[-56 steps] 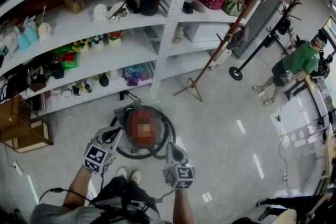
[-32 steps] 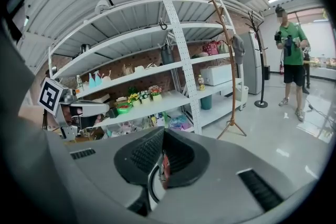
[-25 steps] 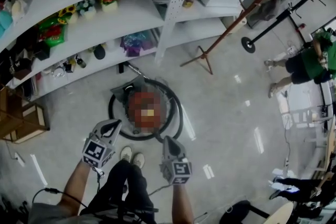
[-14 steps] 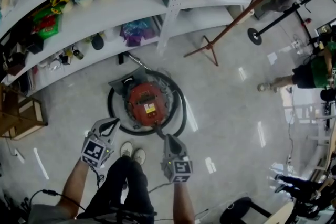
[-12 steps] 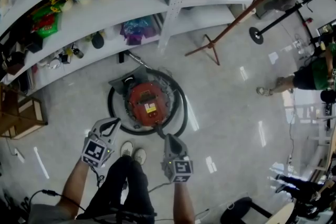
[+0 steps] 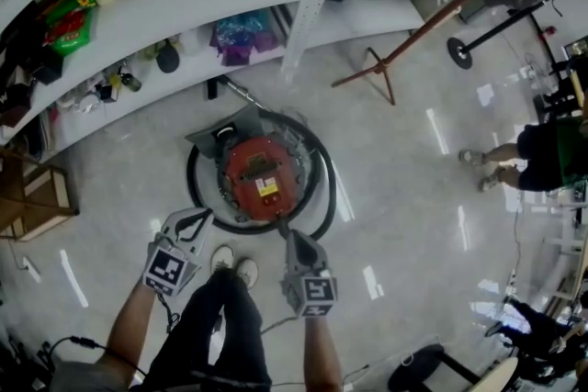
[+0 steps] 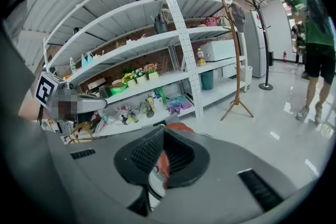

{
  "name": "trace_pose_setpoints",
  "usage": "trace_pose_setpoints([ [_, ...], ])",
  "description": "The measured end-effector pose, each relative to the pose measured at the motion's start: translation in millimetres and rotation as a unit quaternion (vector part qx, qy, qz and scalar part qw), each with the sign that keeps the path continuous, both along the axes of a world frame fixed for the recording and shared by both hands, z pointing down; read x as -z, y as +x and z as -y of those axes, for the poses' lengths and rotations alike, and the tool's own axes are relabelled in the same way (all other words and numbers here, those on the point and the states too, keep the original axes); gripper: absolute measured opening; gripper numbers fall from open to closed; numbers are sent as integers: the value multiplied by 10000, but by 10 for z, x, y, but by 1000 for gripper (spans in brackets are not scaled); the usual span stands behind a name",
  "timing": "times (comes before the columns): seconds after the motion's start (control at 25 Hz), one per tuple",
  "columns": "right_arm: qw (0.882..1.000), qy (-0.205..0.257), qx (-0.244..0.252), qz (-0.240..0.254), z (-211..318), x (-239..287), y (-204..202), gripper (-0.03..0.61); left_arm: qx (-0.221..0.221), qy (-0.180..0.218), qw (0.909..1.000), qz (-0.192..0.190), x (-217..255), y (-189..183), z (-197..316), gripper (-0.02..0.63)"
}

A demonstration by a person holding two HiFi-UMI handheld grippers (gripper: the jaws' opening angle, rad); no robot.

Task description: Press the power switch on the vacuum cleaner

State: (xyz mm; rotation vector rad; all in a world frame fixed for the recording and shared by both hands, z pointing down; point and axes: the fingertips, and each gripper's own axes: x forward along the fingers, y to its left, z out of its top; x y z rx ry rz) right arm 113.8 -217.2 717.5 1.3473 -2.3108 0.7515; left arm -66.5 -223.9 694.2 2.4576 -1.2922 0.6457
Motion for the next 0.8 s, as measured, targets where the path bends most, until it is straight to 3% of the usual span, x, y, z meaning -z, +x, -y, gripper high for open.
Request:
trace_pose_setpoints([
  [0.8, 9997, -217, 71, -13, 117, -963, -44, 12, -28, -399, 9992, -42, -917, 28, -124, 6],
])
